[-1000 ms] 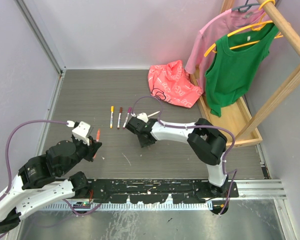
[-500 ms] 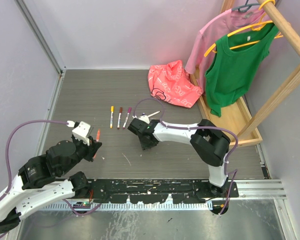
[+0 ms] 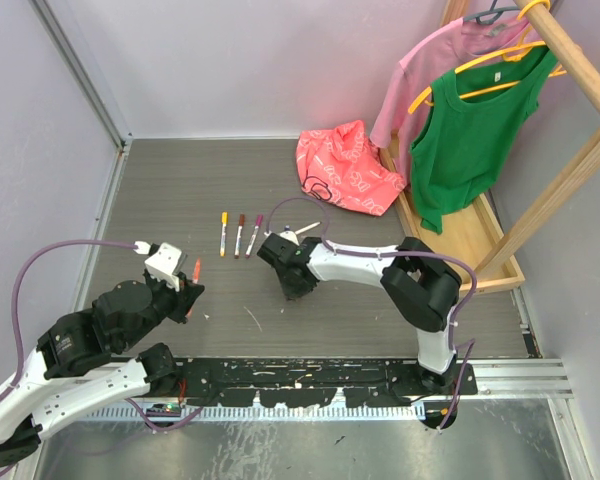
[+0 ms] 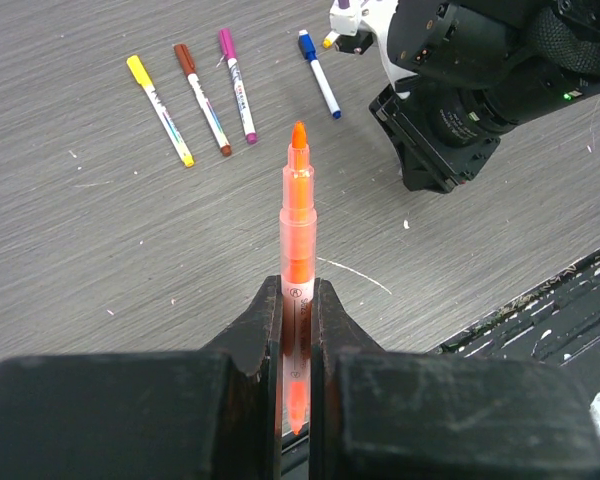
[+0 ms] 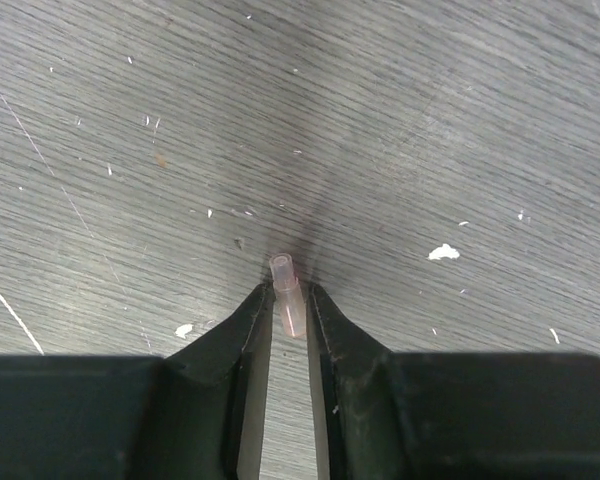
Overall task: Insert the pens into the pen caps
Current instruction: Insert the pen cap onto the pen.
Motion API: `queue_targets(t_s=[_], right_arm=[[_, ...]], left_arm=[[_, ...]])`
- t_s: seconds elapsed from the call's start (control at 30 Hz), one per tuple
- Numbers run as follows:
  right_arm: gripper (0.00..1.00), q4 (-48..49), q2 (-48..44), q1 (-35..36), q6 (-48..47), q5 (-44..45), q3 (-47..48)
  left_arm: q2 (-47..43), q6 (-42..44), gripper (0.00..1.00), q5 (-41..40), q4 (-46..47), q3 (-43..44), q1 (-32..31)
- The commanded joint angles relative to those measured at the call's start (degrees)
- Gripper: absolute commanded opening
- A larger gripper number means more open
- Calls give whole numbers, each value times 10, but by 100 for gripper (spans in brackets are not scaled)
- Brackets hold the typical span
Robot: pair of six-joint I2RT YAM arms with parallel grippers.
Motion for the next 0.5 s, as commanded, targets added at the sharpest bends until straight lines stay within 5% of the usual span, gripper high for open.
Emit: queue_targets(t_s=[0.0,0.3,0.47], right_arm=[[24,-7,-3,-9,-13,-17,-17],[1,8,-67,-14,-46,8,-10],[0,45,-163,-14,-80,32,-1]], left_arm=[[0,11,0,-2,23,0,0],[9,11,0,3,27,1,0],[3,-3,0,-11,33,3,0]])
